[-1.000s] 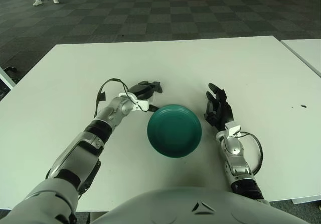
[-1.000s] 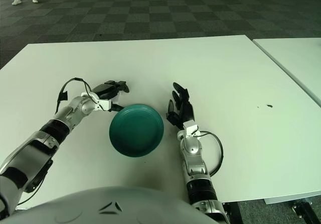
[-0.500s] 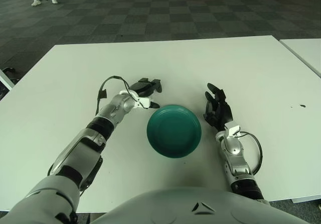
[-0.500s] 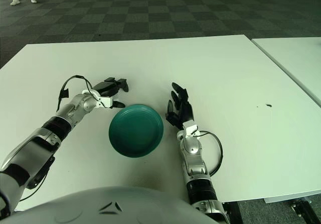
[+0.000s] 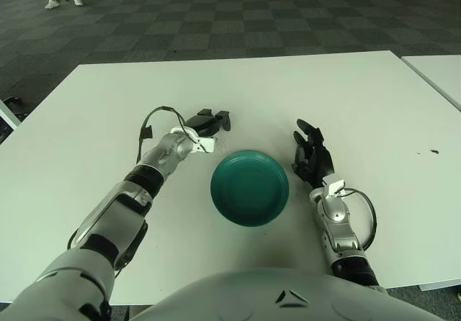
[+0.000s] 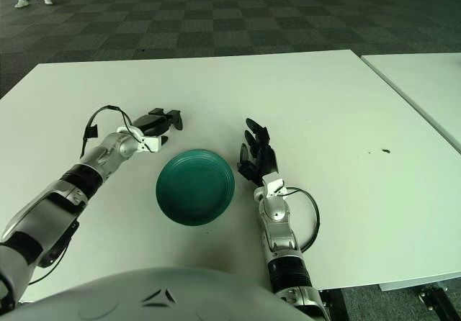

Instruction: Put the charger into the plate.

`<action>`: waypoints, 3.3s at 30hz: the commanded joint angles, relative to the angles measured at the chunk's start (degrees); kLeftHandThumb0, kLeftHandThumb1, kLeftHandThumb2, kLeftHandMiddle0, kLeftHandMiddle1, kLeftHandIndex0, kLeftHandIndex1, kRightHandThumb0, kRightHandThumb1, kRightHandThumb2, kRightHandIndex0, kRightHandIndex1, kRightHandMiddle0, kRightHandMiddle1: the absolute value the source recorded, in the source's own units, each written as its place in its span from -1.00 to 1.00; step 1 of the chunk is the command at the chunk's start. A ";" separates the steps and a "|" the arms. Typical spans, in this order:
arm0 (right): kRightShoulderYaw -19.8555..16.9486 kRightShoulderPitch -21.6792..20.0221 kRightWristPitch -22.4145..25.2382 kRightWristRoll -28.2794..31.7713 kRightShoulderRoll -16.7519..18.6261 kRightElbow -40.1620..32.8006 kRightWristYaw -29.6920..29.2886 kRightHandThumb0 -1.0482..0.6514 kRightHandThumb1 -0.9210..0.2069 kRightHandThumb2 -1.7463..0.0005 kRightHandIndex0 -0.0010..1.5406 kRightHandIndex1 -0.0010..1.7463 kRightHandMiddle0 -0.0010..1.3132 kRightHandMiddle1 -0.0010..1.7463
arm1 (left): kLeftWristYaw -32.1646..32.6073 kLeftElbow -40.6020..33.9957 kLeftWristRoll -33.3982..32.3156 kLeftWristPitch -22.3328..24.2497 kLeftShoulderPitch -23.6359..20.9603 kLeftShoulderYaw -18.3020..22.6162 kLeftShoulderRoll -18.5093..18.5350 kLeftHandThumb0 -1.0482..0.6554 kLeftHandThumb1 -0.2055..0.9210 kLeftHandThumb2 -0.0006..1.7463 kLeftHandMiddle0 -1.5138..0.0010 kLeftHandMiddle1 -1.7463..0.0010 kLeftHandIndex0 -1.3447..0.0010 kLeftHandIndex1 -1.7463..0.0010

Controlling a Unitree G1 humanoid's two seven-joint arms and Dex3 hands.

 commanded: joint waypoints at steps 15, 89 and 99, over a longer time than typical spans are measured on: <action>-0.57 5.34 5.12 0.35 0.19 8.52 1.00 -0.58 -1.00 0.01 -0.60 -0.99 -1.00 -0.30 | 2.13 6.53 2.96 0.03 3.13 -4.57 2.15 0.28 0.15 0.30 0.20 -0.86 0.63 -1.00; -1.42 2.76 3.08 0.29 1.82 13.80 0.48 -0.58 -1.00 0.00 -0.61 -1.00 -1.00 -0.27 | -6.96 -20.63 -6.00 -4.09 6.52 5.25 12.72 0.23 -0.28 0.67 0.18 -1.00 0.20 -1.00; -1.31 2.78 2.67 0.06 1.91 13.94 0.31 -0.58 -1.00 0.00 -0.59 -0.99 -1.00 -0.26 | -9.90 -27.06 -6.98 -1.74 8.29 7.56 13.08 0.23 -0.36 0.71 0.15 -1.00 0.12 -0.96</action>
